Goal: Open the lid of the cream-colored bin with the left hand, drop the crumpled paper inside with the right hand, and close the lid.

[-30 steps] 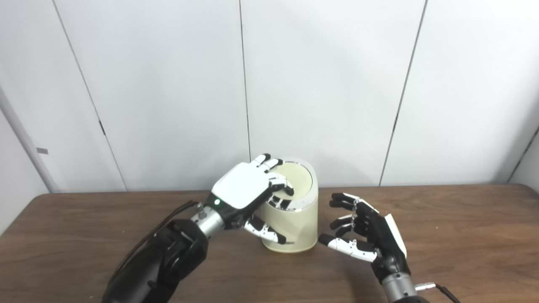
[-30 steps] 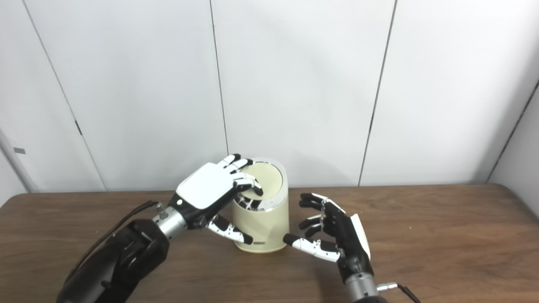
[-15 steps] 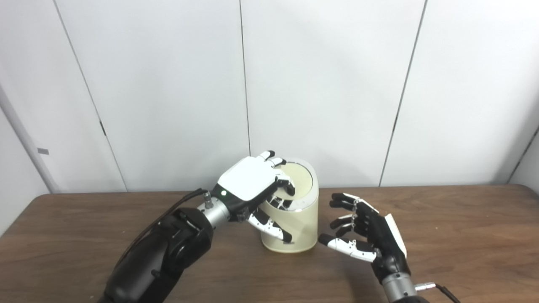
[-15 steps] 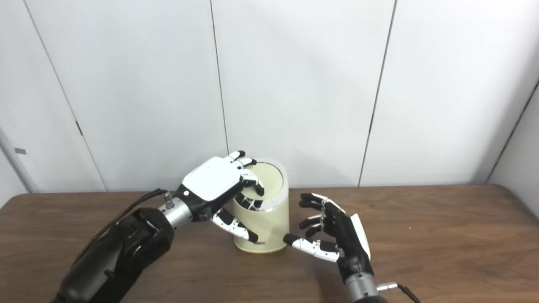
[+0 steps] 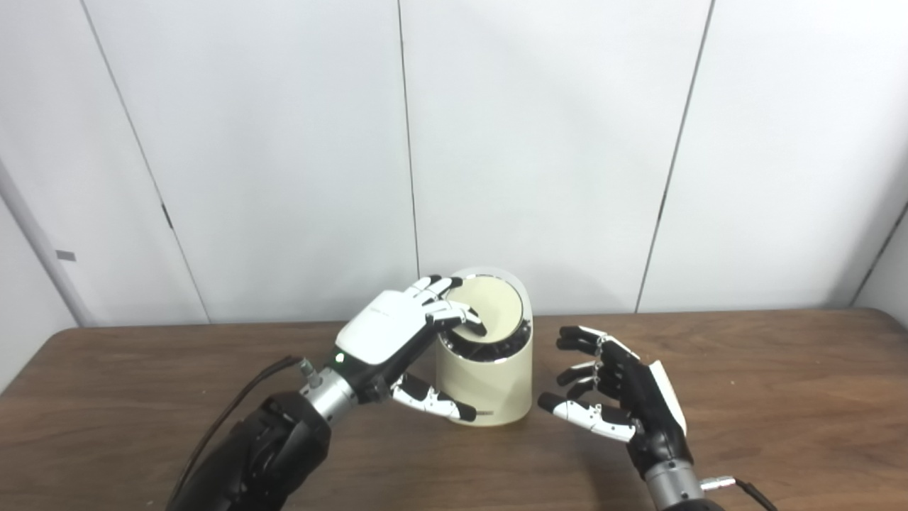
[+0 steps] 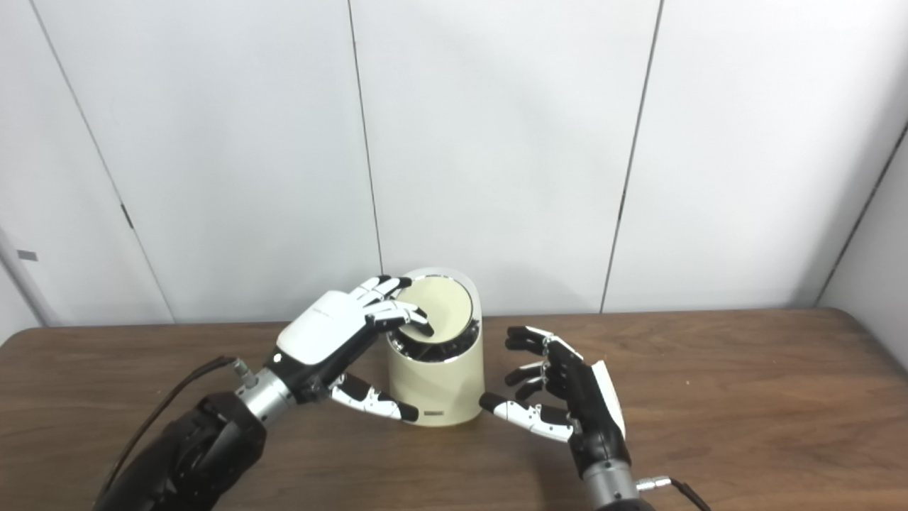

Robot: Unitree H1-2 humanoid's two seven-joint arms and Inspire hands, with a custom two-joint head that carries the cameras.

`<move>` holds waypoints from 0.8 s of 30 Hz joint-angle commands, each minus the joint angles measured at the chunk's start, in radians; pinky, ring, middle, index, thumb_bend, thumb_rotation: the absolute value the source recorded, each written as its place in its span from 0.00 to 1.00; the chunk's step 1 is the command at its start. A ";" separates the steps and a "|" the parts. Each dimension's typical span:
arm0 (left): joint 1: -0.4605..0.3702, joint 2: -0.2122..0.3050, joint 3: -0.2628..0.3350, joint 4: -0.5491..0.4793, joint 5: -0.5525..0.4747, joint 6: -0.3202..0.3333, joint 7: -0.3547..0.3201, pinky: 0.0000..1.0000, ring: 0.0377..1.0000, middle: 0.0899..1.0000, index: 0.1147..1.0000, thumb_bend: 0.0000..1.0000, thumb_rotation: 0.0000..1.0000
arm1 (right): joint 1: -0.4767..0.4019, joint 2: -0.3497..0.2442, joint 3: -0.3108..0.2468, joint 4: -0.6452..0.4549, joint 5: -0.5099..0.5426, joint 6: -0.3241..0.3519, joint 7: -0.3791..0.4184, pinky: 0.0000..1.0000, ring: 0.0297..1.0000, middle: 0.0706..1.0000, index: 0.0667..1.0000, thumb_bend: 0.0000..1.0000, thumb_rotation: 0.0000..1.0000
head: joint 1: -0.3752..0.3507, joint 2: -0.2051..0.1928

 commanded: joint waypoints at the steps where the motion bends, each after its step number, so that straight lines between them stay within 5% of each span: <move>1: -0.022 0.002 0.032 -0.010 -0.002 -0.004 0.053 1.00 1.00 0.86 0.84 0.80 0.39 | -0.037 0.001 -0.001 -0.025 0.005 -0.022 -0.002 0.41 0.52 0.71 0.69 0.61 0.17 | 0.000 0.000; 7: 0.010 -0.035 0.103 -0.014 -0.067 -0.002 0.084 0.98 1.00 0.96 0.92 0.75 0.36 | -0.034 0.001 0.000 -0.029 -0.001 -0.017 -0.005 0.41 0.52 0.71 0.69 0.60 0.14 | 0.003 0.002; 18: 0.068 -0.079 0.170 -0.009 -0.192 -0.026 0.103 0.79 0.96 0.94 0.92 0.73 0.33 | -0.032 -0.002 -0.001 -0.026 0.010 -0.020 0.003 0.41 0.52 0.71 0.69 0.60 0.12 | 0.006 0.004; 24: 0.112 -0.123 0.229 -0.018 -0.362 -0.002 0.075 0.85 0.95 0.94 0.92 0.73 0.34 | -0.035 -0.007 -0.001 -0.023 0.009 -0.019 0.005 0.41 0.52 0.70 0.69 0.60 0.15 | 0.009 0.002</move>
